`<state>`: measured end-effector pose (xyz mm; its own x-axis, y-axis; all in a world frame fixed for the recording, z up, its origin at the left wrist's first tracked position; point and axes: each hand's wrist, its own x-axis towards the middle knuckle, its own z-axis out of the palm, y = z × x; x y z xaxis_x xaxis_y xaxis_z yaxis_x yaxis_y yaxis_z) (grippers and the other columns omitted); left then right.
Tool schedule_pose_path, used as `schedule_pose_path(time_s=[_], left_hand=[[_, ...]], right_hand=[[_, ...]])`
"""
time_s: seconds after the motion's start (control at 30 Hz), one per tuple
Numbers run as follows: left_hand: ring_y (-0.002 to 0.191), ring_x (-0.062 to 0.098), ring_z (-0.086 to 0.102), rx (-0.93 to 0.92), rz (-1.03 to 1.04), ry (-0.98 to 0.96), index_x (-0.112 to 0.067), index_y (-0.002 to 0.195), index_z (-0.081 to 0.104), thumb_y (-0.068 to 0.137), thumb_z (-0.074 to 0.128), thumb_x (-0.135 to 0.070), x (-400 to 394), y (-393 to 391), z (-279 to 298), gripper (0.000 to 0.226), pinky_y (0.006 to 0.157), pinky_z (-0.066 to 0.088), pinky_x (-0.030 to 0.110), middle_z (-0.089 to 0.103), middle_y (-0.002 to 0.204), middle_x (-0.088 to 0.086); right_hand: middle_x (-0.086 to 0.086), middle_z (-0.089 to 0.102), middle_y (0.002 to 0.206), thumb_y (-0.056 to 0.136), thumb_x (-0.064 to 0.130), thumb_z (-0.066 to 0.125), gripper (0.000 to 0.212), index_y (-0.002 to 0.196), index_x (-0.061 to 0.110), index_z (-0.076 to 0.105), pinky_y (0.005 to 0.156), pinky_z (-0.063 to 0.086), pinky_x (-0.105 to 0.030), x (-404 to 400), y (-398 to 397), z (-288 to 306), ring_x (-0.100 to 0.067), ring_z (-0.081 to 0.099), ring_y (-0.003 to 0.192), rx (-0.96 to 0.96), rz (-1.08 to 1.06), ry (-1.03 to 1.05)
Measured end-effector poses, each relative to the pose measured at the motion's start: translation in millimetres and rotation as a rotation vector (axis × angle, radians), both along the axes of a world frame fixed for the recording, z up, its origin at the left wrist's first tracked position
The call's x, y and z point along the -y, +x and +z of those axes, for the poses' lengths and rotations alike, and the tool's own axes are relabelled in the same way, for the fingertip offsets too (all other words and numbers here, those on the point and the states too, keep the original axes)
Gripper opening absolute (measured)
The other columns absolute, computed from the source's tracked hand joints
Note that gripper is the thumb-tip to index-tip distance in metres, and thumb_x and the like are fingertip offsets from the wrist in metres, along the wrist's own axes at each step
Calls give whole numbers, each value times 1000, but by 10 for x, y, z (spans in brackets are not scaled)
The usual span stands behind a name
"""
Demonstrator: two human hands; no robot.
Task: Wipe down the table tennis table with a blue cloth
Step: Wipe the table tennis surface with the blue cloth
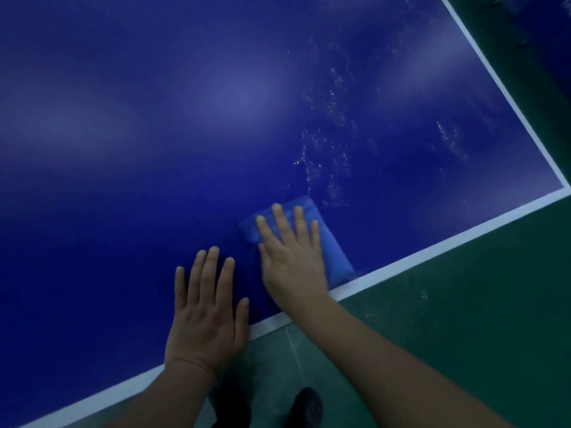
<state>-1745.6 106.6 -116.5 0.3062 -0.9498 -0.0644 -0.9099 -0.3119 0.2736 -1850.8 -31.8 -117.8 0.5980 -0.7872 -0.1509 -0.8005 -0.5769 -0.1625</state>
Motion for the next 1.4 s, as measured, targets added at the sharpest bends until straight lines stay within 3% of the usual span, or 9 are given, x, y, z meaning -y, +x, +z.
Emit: schedule_pose_path(time_s=[0.23,0.47,0.7,0.8,0.9,1.07,1.17,1.3,1.4], left_hand=[[149,34,16,-2,10,2,-1,149,34,94,32,-41,11,-1,0,67,120,5,54,23,160,21],[149,34,19,-23,-31,70,-2,143,46,94,30,-41,42,-18,72,65,119,8,57,31,157,18],[149,33,18,-33,-34,87,-3,143,46,94,30,-41,32,-11,63,65,119,11,59,31,157,18],[150,34,17,-29,-32,87,-3,144,46,95,28,-41,39,-19,72,65,119,10,59,30,158,18],[150,34,18,-40,-13,75,-2,144,45,95,27,-41,40,-32,84,65,120,11,59,30,158,19],[149,34,20,-37,2,41,-1,143,44,95,29,-40,35,-35,57,64,120,9,57,31,157,19],[149,34,18,-45,-2,37,-2,144,44,95,29,-41,32,-27,36,64,121,6,56,31,157,19],[149,33,17,-39,-11,42,-3,145,44,95,28,-42,29,-23,39,65,121,7,56,30,157,18],[149,33,18,-44,-7,38,-2,145,43,95,28,-42,20,-16,31,65,121,7,56,31,157,18]], right_hand=[[-1,12,166,104,39,30,54,157,31,21,119,-1,-58,894,952,-34,-33,3,152,51,-219,-31],[1,26,162,105,36,35,47,152,33,35,116,21,-56,856,-1286,39,-33,21,147,86,-735,-82],[-14,39,141,103,33,42,40,141,22,52,98,41,-38,833,-2144,211,-36,46,123,252,-1083,-16],[-13,44,135,101,25,48,37,136,16,58,98,39,-23,868,-1864,422,-35,45,122,310,-874,-149],[-21,46,138,98,22,53,37,135,21,56,83,43,-34,557,-1013,415,-37,47,114,232,-476,-196],[-15,59,130,82,13,71,49,130,19,62,69,52,-43,-110,-335,117,-36,60,98,198,-176,-118],[-7,63,120,92,30,61,32,124,25,64,80,51,-35,154,-1050,117,-33,61,102,220,-427,-79],[-24,49,128,95,20,58,46,140,17,51,91,47,-42,651,-2098,488,-39,56,108,130,-837,58],[-4,58,124,84,14,66,56,135,33,51,82,51,-32,788,-2076,755,-23,61,101,273,-825,149]])
